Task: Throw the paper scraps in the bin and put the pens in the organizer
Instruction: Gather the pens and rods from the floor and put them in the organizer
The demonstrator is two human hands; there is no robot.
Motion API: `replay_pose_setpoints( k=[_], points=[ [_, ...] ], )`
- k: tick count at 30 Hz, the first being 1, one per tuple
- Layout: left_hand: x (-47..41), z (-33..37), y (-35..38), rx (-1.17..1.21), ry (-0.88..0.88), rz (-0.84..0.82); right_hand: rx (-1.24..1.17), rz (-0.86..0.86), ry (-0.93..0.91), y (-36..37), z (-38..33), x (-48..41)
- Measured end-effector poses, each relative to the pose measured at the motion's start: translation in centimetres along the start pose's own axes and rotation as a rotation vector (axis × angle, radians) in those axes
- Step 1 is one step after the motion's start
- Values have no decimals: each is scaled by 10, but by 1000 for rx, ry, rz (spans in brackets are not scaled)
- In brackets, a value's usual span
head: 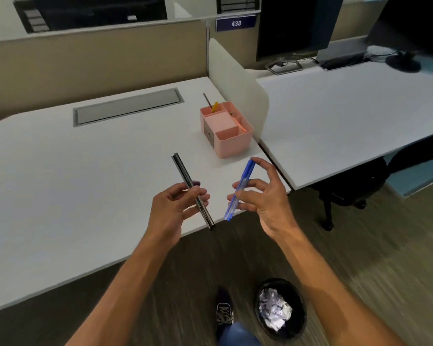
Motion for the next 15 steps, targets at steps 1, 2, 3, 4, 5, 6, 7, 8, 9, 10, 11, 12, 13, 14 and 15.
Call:
replay_pose_setpoints(
  k=[1, 2, 3, 4, 5, 6, 7, 8, 9, 10, 11, 12, 13, 14, 15],
  points=[
    [-9, 3, 2, 5, 1, 11, 6, -10, 4, -5, -3, -10],
    [-18, 5, 3, 13, 2, 22, 10, -22, 5, -9, -6, -20],
    [-26, 8, 4, 22, 5, 31, 13, -33, 4, -13, -8, -29],
    [-33, 11, 5, 29, 8, 39, 17, -41, 3, -17, -11, -38],
    [-40, 13, 6, 33, 12, 45, 24, -45, 0, -20, -14, -47],
    [-46, 16, 6, 37, 16, 50, 31, -47, -4, -23, -16, -55],
    [-51, 18, 7, 40, 18, 54, 35, -47, -8, -25, -19, -63],
    [-57, 20, 8, 42, 20, 56, 41, -47, -15, -27, -21, -70],
    [-63, 23, 8, 45, 21, 57, 52, -49, -24, -28, -24, -78],
    [-70, 26, 8, 46, 22, 58, 67, -52, -33, -30, -27, -86],
    [-77, 28, 7, 45, 22, 57, 80, -56, -40, -32, -29, -94],
    [-85, 30, 6, 43, 23, 56, 87, -60, -47, -33, -31, -102],
    [-92, 32, 4, 39, 22, 55, 88, -62, -53, -35, -33, -111],
    [-100, 34, 2, 41, 20, 54, 91, -60, -63, -36, -35, -119],
    [-108, 35, -1, 45, 18, 51, 99, -54, -77, -37, -37, -128]
  ],
)
Point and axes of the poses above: each hand's wrist, its own x-axis away from the middle knuckle, its own y-axis out of the palm, z = x × y, the point moved 7 cm from there along -x, towards the middle knuckle, and after that the axes turned 15 degrees about -z, right-handed, at the moved point
